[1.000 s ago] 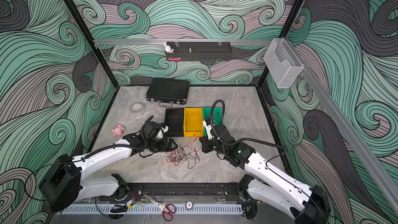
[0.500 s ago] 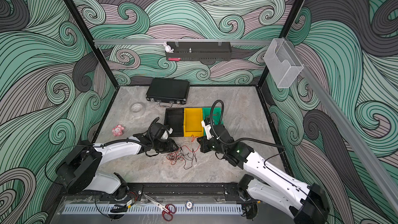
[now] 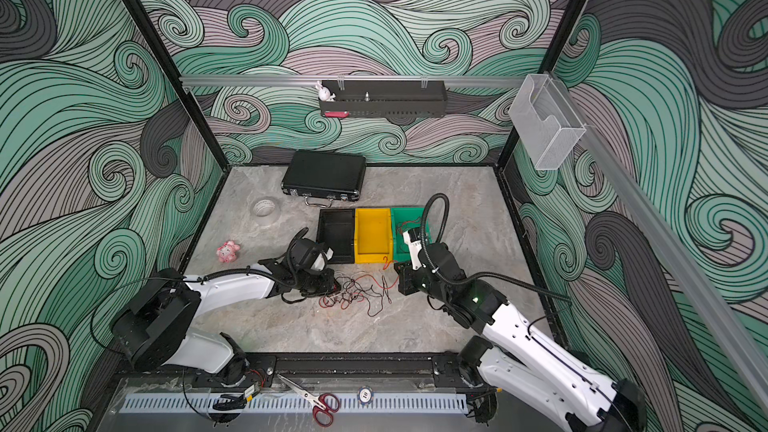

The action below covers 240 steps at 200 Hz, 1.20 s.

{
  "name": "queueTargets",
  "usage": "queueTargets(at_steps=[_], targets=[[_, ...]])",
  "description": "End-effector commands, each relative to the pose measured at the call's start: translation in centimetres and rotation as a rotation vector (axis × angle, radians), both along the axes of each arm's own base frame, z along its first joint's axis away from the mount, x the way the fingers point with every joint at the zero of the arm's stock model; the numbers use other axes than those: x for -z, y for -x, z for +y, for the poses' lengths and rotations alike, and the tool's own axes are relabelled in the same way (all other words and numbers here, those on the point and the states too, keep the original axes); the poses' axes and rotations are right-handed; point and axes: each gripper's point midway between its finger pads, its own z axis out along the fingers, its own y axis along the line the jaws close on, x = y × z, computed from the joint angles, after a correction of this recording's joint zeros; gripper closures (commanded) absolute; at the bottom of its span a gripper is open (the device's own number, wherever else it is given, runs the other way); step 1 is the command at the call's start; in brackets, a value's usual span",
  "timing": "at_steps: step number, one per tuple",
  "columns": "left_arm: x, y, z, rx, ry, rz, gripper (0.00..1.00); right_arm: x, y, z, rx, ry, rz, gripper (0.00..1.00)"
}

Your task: Untangle the cables

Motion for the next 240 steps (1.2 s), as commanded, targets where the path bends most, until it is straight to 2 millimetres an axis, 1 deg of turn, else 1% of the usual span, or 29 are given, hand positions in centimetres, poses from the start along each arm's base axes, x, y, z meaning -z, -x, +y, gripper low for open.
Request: queueTargets(at_steps=[1,39,44,96,138,166,200,240], targets=[[0.2,0.1,0.9,-0.038,-0.041,-0.005,0.89,-0.5,-0.3,-2.4,0.071,0.072,-0.028,0.97],[0.7,0.2,1.6,-0.049,-0.073,0.000,0.89,-0.5,-0.6,-5.6,0.174,0.167,-0.047,0.97],[-0.1,0.0,1.5,-0.052,-0.056,-0.023,0.89,-0.5,-0.6,-6.0,0.188,0.177,-0.051,0.97],[0.0,0.2,2.2,-0.069,-0.069,-0.024,0.89,-0.9,-0.9,-9.8,0.359,0.221,-0.082,0.97],[0.0,0.3,2.8,-0.087,-0.082,-0.025,0.90,-2.1,-0.8,-12.5,0.483,0.214,-0.132,0.97],[0.1,0.3,3.4,-0.111,-0.084,-0.022,0.90,-3.1,-0.4,-15.2,0.597,0.234,-0.162,0.98],[0.5,0.6,4.3,-0.134,-0.094,-0.006,0.91,-3.8,-0.2,-16.8,0.656,0.217,-0.162,0.97],[0.4,0.6,5.7,-0.193,-0.090,-0.007,0.91,-3.8,-0.3,-17.9,0.710,0.188,-0.136,0.97]])
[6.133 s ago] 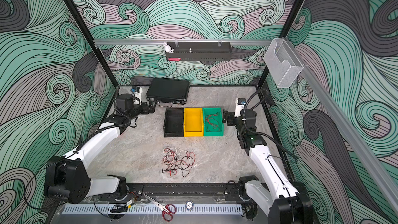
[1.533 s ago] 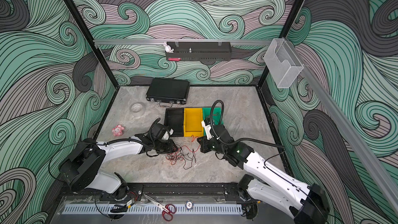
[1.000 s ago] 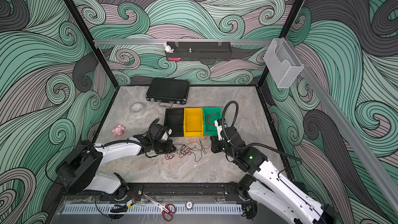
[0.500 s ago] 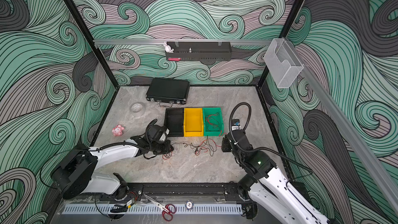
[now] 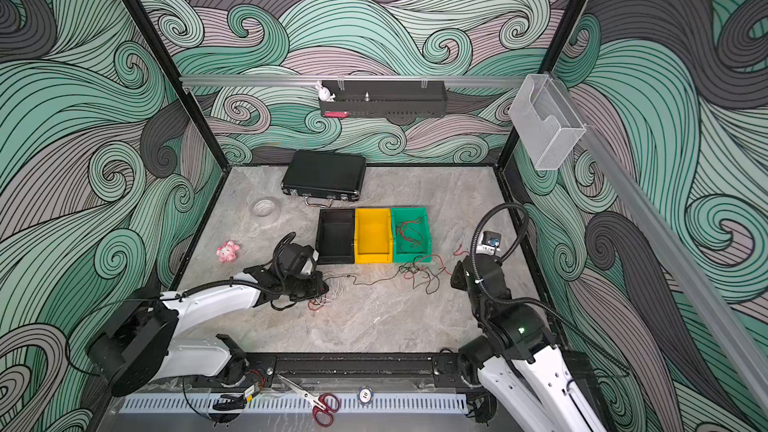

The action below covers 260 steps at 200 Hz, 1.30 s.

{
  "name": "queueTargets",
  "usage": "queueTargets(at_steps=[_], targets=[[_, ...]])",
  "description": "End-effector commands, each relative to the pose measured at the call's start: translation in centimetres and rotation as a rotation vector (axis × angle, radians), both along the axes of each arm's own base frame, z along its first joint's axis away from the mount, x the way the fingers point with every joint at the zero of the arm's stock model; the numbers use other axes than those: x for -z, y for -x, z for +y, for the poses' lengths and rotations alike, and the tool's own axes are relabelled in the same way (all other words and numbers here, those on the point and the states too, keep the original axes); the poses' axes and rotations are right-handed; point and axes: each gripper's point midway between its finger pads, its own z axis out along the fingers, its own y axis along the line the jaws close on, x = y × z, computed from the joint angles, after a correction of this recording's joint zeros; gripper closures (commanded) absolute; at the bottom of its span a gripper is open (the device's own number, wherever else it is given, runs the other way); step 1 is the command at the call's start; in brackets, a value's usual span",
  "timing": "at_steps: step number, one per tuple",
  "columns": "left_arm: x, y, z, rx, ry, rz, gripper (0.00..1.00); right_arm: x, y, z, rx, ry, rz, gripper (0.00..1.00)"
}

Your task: Untangle the cables

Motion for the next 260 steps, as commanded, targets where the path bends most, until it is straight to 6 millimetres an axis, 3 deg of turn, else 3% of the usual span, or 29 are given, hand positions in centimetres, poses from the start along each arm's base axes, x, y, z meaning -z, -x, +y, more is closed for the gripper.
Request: queueTargets(at_steps=[1,28,61,99,122,146,187,224,260], targets=[[0.5,0.4,1.6,-0.054,-0.033,0.021,0.91,-0.6,0.2,-0.6,0.023,-0.025,-0.005,0.97],[0.1,0.4,1.4,-0.048,-0.023,0.016,0.90,-0.4,-0.2,0.5,-0.025,-0.077,0.003,0.97],[-1.4,-0.1,0.0,-0.009,0.038,0.005,0.84,0.0,-0.9,5.5,-0.237,-0.243,0.015,0.97],[-3.5,-0.2,-1.6,0.079,0.097,-0.023,0.63,0.3,-1.3,11.3,-0.469,-0.453,0.059,0.98],[-4.8,0.0,-2.3,0.137,0.130,-0.049,0.47,1.4,-1.3,13.3,-0.540,-0.491,0.103,0.98],[-5.8,0.0,-2.2,0.150,0.124,-0.072,0.39,2.9,-1.1,14.7,-0.592,-0.456,0.151,0.97],[-6.2,0.1,-1.6,0.148,0.094,-0.081,0.36,5.8,-0.5,17.0,-0.650,-0.399,0.245,0.98],[-7.7,0.4,-3.5,0.218,0.207,-0.100,0.36,6.2,-0.8,19.3,-0.696,-0.386,0.244,0.98],[-7.9,0.8,-4.6,0.256,0.252,-0.104,0.36,6.6,-0.7,20.7,-0.725,-0.362,0.257,0.98]])
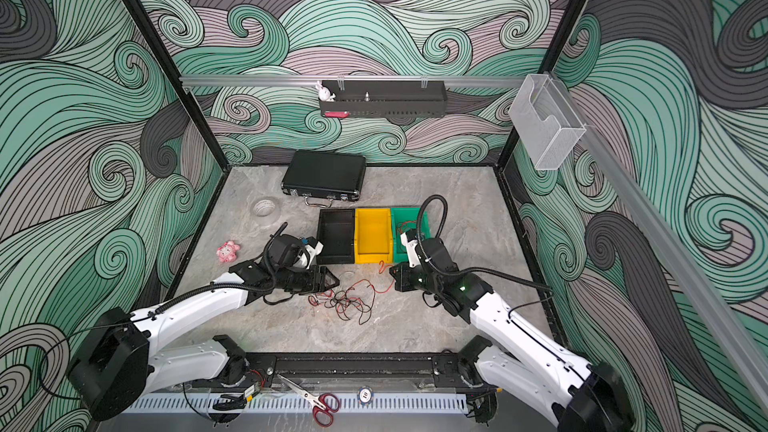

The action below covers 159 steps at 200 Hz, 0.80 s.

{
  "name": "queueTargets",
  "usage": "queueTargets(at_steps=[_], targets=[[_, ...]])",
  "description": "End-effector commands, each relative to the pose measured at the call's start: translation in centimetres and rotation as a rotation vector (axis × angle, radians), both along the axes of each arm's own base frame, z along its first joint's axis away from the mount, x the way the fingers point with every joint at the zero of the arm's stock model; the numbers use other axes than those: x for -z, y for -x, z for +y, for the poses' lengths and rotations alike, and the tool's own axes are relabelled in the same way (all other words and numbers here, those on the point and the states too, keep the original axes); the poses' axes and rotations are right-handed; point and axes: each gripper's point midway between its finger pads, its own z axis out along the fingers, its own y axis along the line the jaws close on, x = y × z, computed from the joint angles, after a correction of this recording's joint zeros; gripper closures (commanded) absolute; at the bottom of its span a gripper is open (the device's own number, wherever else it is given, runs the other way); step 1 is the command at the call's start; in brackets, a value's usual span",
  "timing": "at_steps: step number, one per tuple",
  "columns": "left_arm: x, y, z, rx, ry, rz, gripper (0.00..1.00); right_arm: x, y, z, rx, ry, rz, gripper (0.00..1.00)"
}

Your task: Untangle the cables

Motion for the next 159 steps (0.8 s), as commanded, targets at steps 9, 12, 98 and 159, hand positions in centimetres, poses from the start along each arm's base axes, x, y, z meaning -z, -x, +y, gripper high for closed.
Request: queueTargets(at_steps=[9,12,98,159], targets=[[-1.5,0.0,-1.7,0.066,0.071,-0.038,0.36,-0.7,-0.8,1.1,-0.002,-0.008,-0.044,0.97],[-1.4,0.0,-1.8,0.068,0.069,-0.035,0.36,-0.7,-0.8,1.2,-0.003,-0.008,-0.045,0.98],[0.1,0.7,-3.4,0.142,0.046,-0.025,0.48,-0.4,-1.1,2.5,-0.023,0.026,-0.050,0.97],[1.6,1.1,-3.1,0.143,0.001,-0.009,0.50,0.0,-1.5,2.5,-0.018,0.050,-0.053,0.97]])
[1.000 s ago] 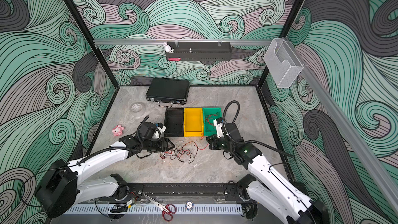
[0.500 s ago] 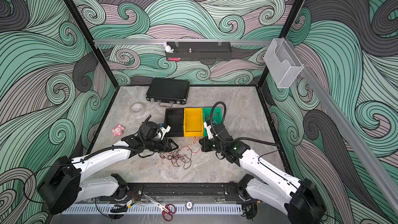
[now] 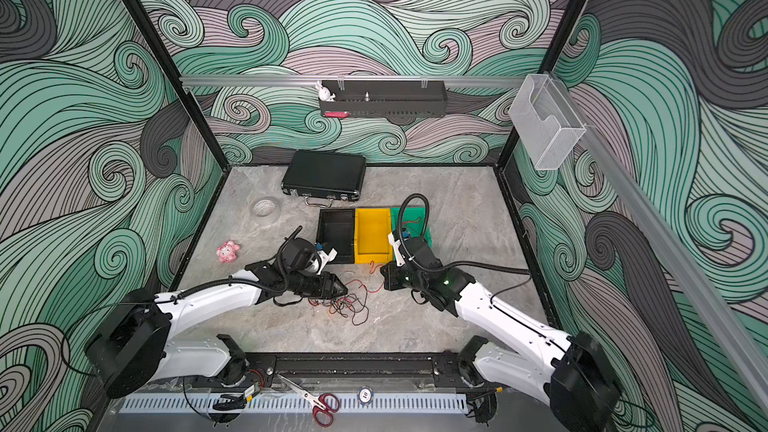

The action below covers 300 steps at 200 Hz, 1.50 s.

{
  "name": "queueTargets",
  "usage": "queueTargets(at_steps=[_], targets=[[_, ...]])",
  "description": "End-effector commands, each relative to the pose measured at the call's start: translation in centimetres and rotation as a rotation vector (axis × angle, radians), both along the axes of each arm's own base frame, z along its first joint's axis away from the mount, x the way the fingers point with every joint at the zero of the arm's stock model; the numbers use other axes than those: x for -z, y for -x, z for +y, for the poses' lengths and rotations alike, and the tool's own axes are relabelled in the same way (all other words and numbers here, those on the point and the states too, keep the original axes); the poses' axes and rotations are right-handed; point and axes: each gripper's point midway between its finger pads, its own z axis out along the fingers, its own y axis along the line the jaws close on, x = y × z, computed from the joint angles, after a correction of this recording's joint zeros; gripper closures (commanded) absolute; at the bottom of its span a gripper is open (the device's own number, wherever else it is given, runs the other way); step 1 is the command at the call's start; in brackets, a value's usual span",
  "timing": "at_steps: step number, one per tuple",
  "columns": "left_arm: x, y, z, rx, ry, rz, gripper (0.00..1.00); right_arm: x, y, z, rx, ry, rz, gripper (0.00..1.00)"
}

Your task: Untangle the cables

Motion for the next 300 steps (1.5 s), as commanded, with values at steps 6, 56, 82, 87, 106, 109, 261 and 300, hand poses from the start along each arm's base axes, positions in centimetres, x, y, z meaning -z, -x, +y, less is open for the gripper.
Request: queueTargets(at_steps=[6,56,82,87,106,109,261,300], targets=[[-0.4,-0.5,-0.4,0.015,0.002,-0.032,0.50,-1.2,-0.6,0.4,0.002,-0.006,-0.044,0.98],[0.0,0.1,0.4,0.011,-0.018,-0.031,0.45,-2.1,-1.0,-1.3,0.056,0.031,-0.110,0.97],[0.2,0.4,0.8,0.000,-0.018,-0.027,0.43,-2.1,-1.0,-1.7,0.069,0.031,-0.119,0.97],[0.2,0.4,0.8,-0.002,-0.018,-0.030,0.43,-2.0,-0.9,-1.7,0.067,0.035,-0.117,0.97],[0.2,0.5,1.0,-0.011,-0.021,-0.031,0.43,-1.6,-0.8,-1.8,0.069,0.041,-0.108,0.97],[0.2,0.5,1.1,-0.016,-0.022,-0.029,0.43,-1.6,-0.8,-1.8,0.069,0.040,-0.109,0.97],[0.4,-1.0,4.4,-0.193,-0.085,-0.036,0.48,-1.6,-0.6,-2.2,0.081,0.029,-0.117,0.97],[1.0,-1.7,3.7,-0.183,-0.079,-0.034,0.51,-1.4,-0.4,-1.5,0.060,-0.004,-0.091,0.97]])
